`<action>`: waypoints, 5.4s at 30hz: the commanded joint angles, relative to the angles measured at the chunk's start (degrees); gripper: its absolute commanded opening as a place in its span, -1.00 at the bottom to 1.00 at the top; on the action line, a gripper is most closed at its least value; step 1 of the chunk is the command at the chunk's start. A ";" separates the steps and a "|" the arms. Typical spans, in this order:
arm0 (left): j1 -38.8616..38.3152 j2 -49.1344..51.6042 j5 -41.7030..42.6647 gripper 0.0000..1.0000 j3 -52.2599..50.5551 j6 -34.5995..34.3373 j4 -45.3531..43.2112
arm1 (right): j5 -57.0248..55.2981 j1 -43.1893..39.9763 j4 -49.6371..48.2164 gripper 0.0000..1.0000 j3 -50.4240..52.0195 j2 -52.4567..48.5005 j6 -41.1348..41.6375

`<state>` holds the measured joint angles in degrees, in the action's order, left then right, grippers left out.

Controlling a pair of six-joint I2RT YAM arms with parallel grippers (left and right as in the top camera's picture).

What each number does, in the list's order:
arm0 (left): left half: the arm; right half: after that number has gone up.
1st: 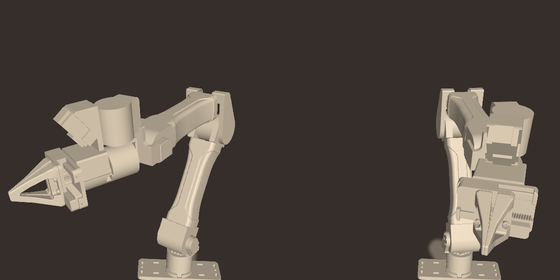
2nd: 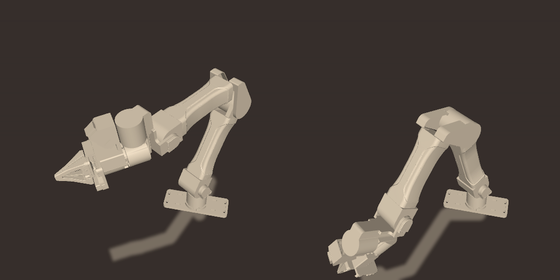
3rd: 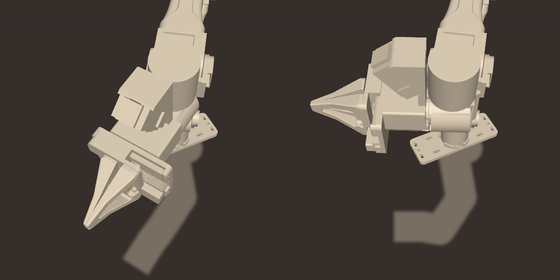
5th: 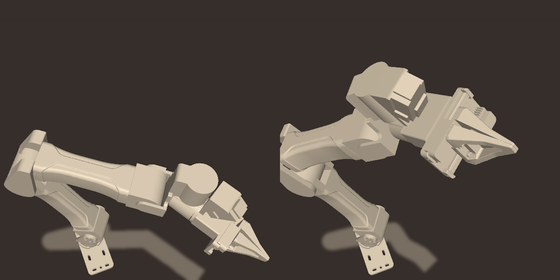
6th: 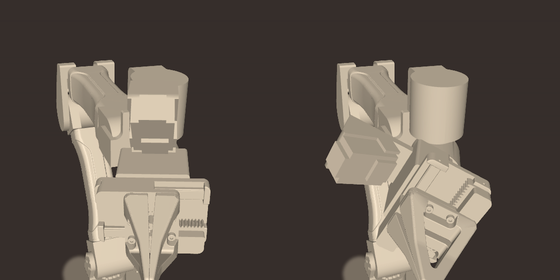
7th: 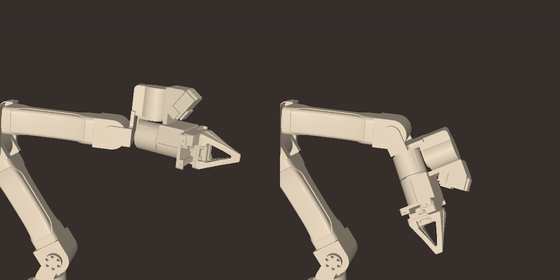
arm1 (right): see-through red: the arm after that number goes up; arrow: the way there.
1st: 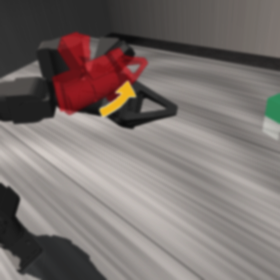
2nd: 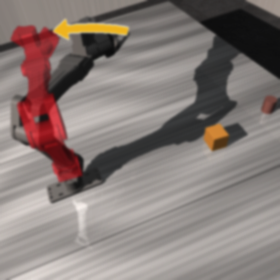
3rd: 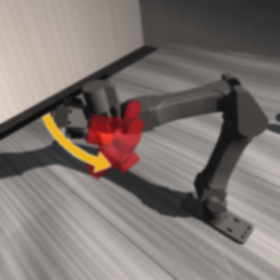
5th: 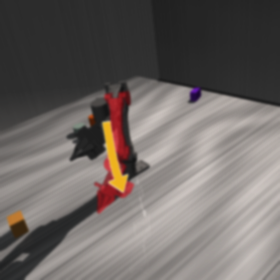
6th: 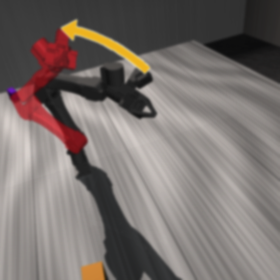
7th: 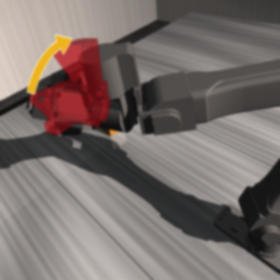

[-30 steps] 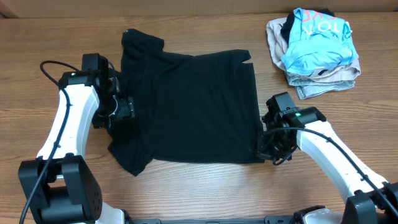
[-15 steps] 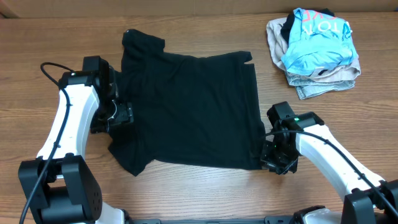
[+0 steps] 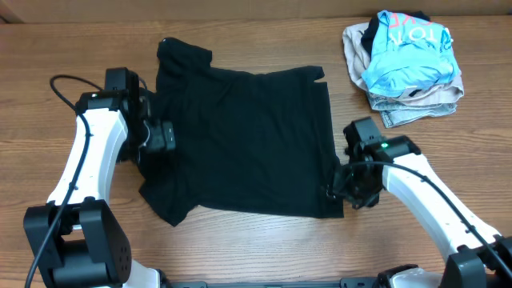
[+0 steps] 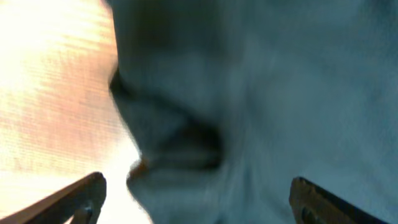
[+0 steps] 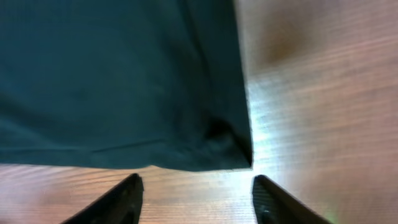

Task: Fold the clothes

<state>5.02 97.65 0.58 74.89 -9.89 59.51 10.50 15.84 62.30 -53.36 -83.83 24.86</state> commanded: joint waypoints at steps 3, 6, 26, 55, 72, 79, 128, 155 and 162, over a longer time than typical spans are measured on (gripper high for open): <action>1.27 0.28 -1.14 0.89 -0.28 5.49 -13.70 | 0.04 -0.15 -0.79 0.27 -4.74 1.11 -5.05; 1.81 2.40 -1.49 0.86 -0.28 9.01 -22.03 | 0.07 -0.15 -1.40 0.26 -4.87 1.11 -4.96; 4.79 18.71 -10.16 -0.55 0.59 8.13 -29.64 | 0.04 -0.15 -2.80 0.14 -4.87 1.11 -4.96; 5.77 16.90 3.26 1.00 61.42 -0.81 32.20 | 0.24 -0.04 -4.46 0.09 -6.67 14.91 8.39; 2.34 -6.12 -4.04 1.00 42.56 -3.91 37.18 | -3.17 -0.04 10.80 0.21 -6.64 27.39 9.94; 2.03 -18.71 -5.14 1.00 18.14 -9.75 26.95 | -5.95 -0.07 10.84 0.52 -6.60 26.91 9.88; 4.35 -18.25 -1.53 -0.15 -44.76 -26.32 -30.99 | -4.87 -0.04 8.50 0.67 -6.60 16.52 7.76; 4.39 -18.25 -4.15 -0.92 -13.00 -8.72 3.48 | -2.84 -0.04 6.56 0.53 -5.99 9.79 8.39; 4.39 -18.25 -4.11 -0.92 -13.00 -8.98 2.54 | 0.79 0.48 2.56 0.50 0.48 5.66 12.13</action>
<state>9.15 79.64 -2.42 61.01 -20.32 62.43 9.32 15.86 65.84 -55.75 -77.43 34.35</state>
